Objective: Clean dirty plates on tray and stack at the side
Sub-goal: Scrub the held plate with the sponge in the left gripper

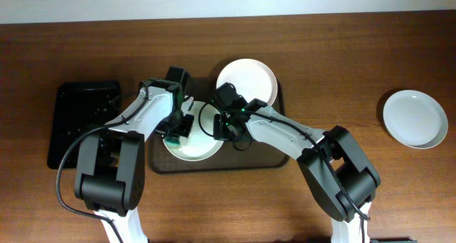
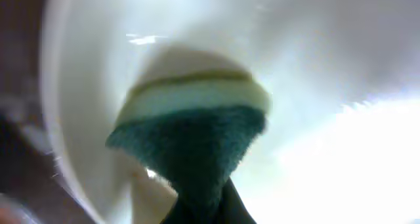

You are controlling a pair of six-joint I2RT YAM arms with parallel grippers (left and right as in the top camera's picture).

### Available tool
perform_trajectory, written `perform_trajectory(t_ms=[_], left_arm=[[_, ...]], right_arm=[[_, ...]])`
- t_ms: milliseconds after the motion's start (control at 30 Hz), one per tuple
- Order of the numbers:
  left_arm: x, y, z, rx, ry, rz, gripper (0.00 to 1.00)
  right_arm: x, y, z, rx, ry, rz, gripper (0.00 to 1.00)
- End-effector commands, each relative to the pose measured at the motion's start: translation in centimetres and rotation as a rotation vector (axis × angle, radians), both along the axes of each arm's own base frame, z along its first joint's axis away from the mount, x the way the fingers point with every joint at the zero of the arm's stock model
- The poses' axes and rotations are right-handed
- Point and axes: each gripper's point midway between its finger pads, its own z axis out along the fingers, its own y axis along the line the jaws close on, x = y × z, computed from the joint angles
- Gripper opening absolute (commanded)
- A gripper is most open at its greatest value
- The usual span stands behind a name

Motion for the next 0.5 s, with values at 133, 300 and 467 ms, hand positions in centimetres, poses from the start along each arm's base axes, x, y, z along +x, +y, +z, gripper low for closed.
perform_trajectory(t_ms=[133, 300, 467], left_arm=[[1.5, -3.2, -2.2, -0.175, -0.054, -0.177, 0.0], [4.3, -0.2, -3.8, -0.003, -0.226, 0.023, 0.01], [0.8, 5.8, -3.6, 0.313, -0.213, 0.431, 0.01]], right_arm=[[-0.4, -1.0, -1.5, -0.051, 0.023, 0.0, 0.04], [-0.3, -1.0, -1.5, -0.052, 0.023, 0.001, 0.04], [-0.3, -1.0, -1.5, -0.053, 0.021, 0.008, 0.04]])
